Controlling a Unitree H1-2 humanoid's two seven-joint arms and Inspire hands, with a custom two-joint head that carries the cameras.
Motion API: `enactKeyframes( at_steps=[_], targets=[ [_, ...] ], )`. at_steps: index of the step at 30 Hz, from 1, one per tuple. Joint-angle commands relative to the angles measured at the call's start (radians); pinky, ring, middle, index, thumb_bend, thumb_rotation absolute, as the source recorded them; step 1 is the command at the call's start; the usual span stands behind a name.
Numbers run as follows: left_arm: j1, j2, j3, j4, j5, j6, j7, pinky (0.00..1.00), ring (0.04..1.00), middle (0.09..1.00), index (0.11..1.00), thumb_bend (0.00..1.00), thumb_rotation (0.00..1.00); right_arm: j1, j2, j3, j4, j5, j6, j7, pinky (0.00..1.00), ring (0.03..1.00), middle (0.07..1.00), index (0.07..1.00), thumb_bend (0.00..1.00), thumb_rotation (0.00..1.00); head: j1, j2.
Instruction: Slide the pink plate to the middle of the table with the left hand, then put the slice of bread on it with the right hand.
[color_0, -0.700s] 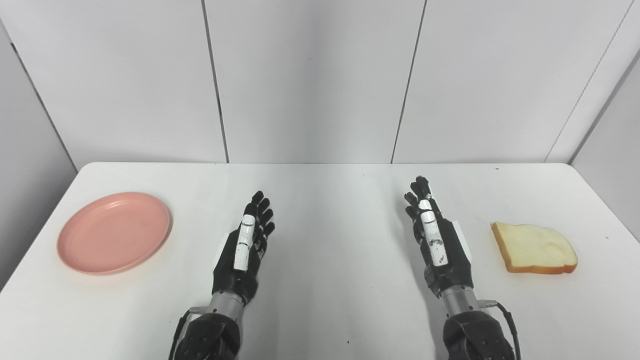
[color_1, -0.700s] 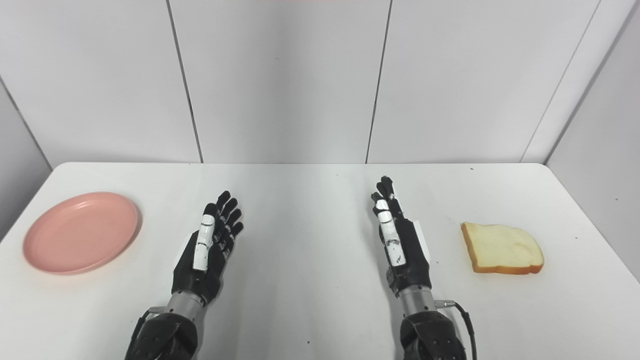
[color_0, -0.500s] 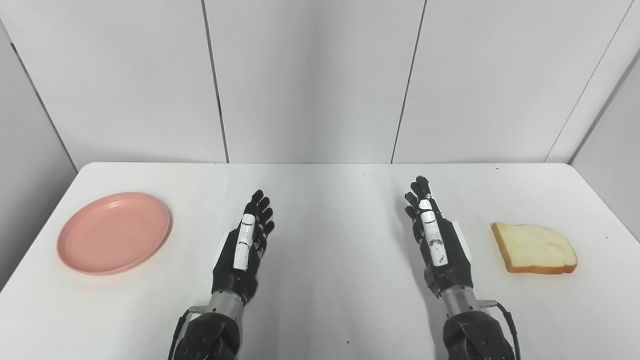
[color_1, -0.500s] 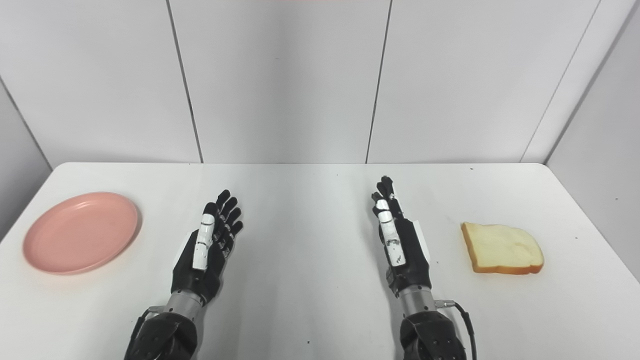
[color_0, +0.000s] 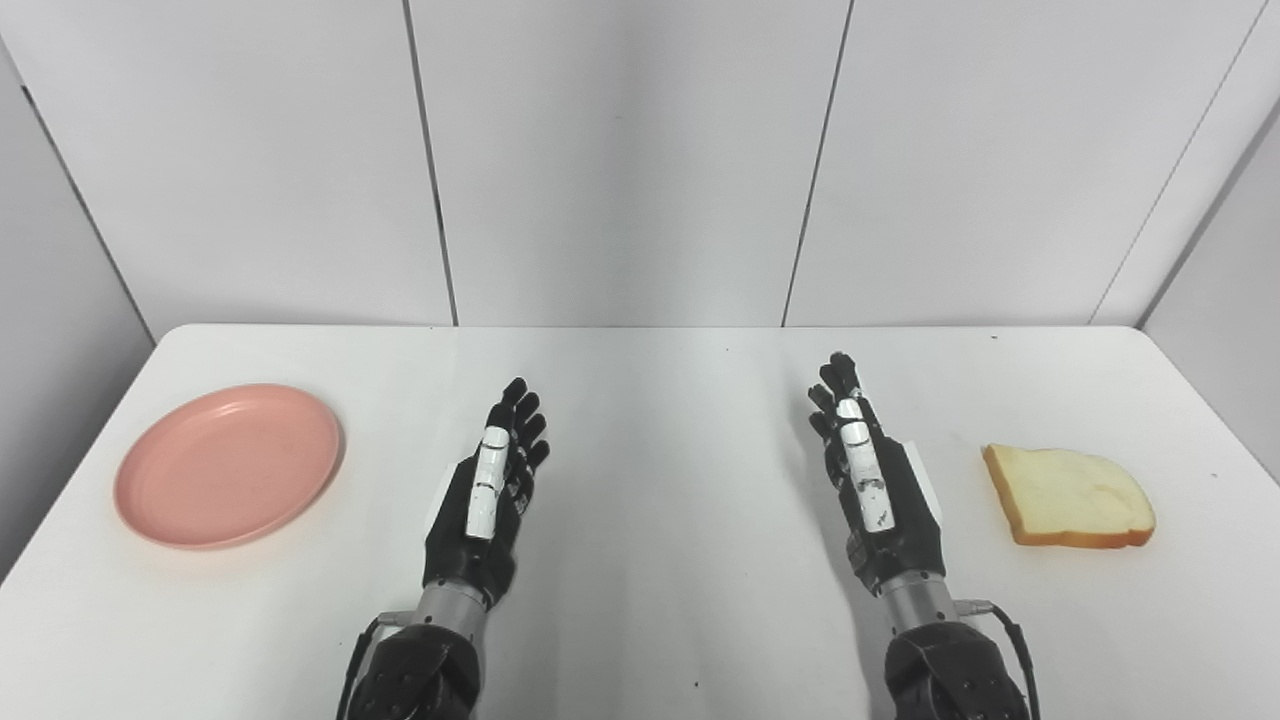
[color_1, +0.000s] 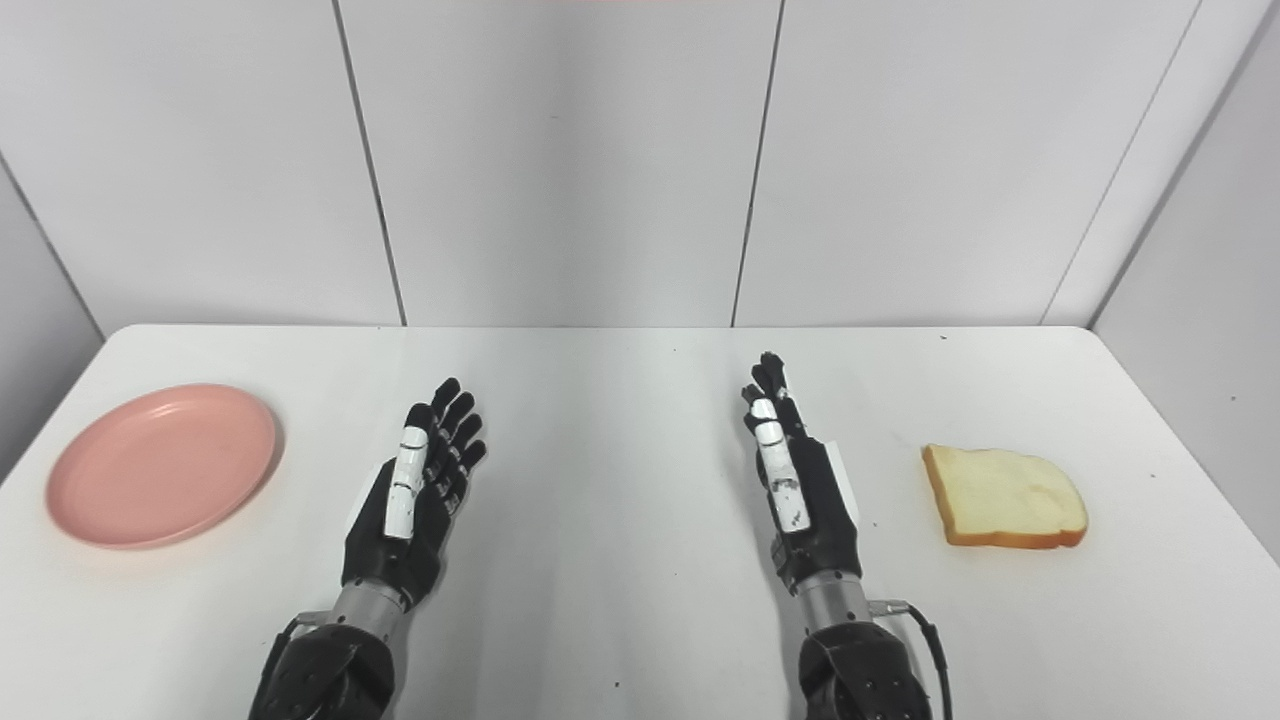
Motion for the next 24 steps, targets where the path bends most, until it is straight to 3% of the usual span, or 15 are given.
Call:
enactKeyframes(
  at_steps=[1, 14, 18, 24],
  targets=[
    [-0.021, 0.0, -0.001, -0.024, -0.006, -0.014, -0.008, 1.0, 1.0, 0.997, 0.958, 0.7, 0.93, -0.033, 0.0, 0.001, -0.026, 0.006, -0.003, 0.002, 1.0, 0.975, 0.989, 0.987, 0.69, 0.92, 0.0, -0.004],
    [-0.019, -0.003, 0.0, -0.024, -0.012, -0.018, -0.008, 1.0, 1.0, 0.995, 0.955, 0.69, 0.93, -0.031, 0.0, 0.002, -0.029, 0.005, -0.004, 0.002, 1.0, 0.978, 0.992, 0.991, 0.68, 0.92, 0.006, -0.006],
    [-0.021, -0.005, -0.002, -0.019, -0.011, -0.022, -0.005, 1.0, 1.0, 0.993, 0.957, 0.7, 0.93, -0.031, -0.002, -0.002, -0.018, 0.006, -0.008, 0.0, 1.0, 0.974, 0.986, 0.986, 0.69, 0.92, 0.052, -0.024],
    [-0.03, -0.029, -0.006, -0.005, 0.009, -0.055, 0.022, 1.0, 1.0, 0.986, 0.954, 0.7, 0.95, -0.023, -0.035, -0.021, 0.027, 0.05, -0.075, 0.045, 1.0, 0.989, 1.0, 1.0, 0.7, 0.91, 0.206, -0.091]
  ],
)
